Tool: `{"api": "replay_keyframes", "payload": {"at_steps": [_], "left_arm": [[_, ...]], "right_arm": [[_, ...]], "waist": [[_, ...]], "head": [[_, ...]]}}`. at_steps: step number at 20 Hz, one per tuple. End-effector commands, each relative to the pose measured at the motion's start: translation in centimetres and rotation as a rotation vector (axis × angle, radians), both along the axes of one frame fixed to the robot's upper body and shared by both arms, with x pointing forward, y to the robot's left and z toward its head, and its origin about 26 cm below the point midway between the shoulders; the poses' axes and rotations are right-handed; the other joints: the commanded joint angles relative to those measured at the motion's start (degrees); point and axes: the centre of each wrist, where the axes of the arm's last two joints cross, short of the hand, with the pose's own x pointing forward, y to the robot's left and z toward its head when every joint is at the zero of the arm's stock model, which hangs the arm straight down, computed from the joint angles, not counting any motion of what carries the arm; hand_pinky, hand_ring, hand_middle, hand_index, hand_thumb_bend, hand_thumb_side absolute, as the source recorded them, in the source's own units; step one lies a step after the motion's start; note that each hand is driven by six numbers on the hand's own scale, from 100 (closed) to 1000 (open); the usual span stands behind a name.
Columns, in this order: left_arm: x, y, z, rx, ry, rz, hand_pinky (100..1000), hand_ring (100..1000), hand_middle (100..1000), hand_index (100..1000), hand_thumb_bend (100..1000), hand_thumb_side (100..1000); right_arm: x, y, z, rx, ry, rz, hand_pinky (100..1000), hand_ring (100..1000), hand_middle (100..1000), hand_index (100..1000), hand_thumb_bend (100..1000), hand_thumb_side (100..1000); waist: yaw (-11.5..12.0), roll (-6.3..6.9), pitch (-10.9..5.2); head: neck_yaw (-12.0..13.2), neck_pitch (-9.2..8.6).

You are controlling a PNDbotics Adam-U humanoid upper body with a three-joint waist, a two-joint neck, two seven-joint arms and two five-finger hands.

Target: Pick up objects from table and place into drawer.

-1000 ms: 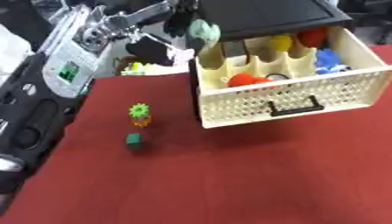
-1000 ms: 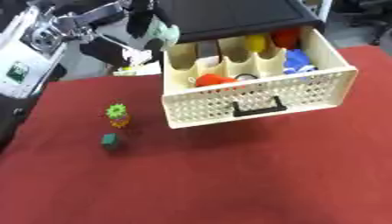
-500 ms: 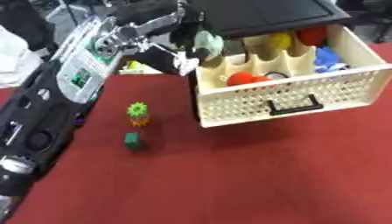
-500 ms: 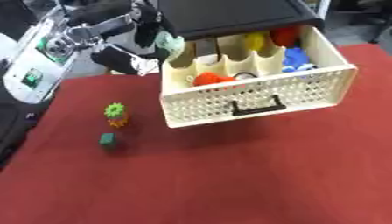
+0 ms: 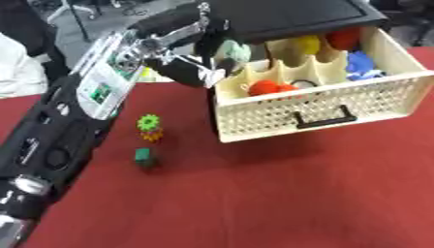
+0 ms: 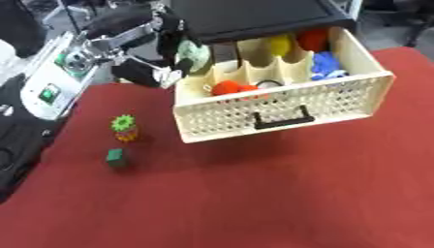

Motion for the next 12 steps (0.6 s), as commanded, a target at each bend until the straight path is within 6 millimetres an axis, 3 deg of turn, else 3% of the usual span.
{"api": "replay_keyframes", "payload": {"at_steps": [1, 8, 12], "left_arm": [[0.05, 0.21, 1.27, -0.024, -0.043, 0.008, 392, 387, 351, 593, 100, 250], [0.29, 0.11, 1.32, -0.048, -0.064, 0.021, 416, 406, 366, 608, 100, 258], [0.43, 0.15, 1.06, -0.035, -0.072, 0.029, 472, 485, 458, 734, 100, 356]], "right_arm": [[-0.27, 0.15, 0.92, -0.018, -0.025, 0.010, 623, 696, 588, 767, 100, 1000], [-0.20, 0.33, 1.05, -0.025, -0.024, 0.013, 622, 696, 587, 767, 100, 1000], [-0.19, 0.33, 1.10, -0.025, -0.020, 0.010, 622, 695, 586, 767, 100, 1000]], "waist": [[-0.10, -0.39, -0.86], [-1.02, 0.13, -0.46], [-1.15, 0.47, -0.40]], "head": [[0.26, -0.73], [0.56, -1.29], [0.44, -1.40]]}}
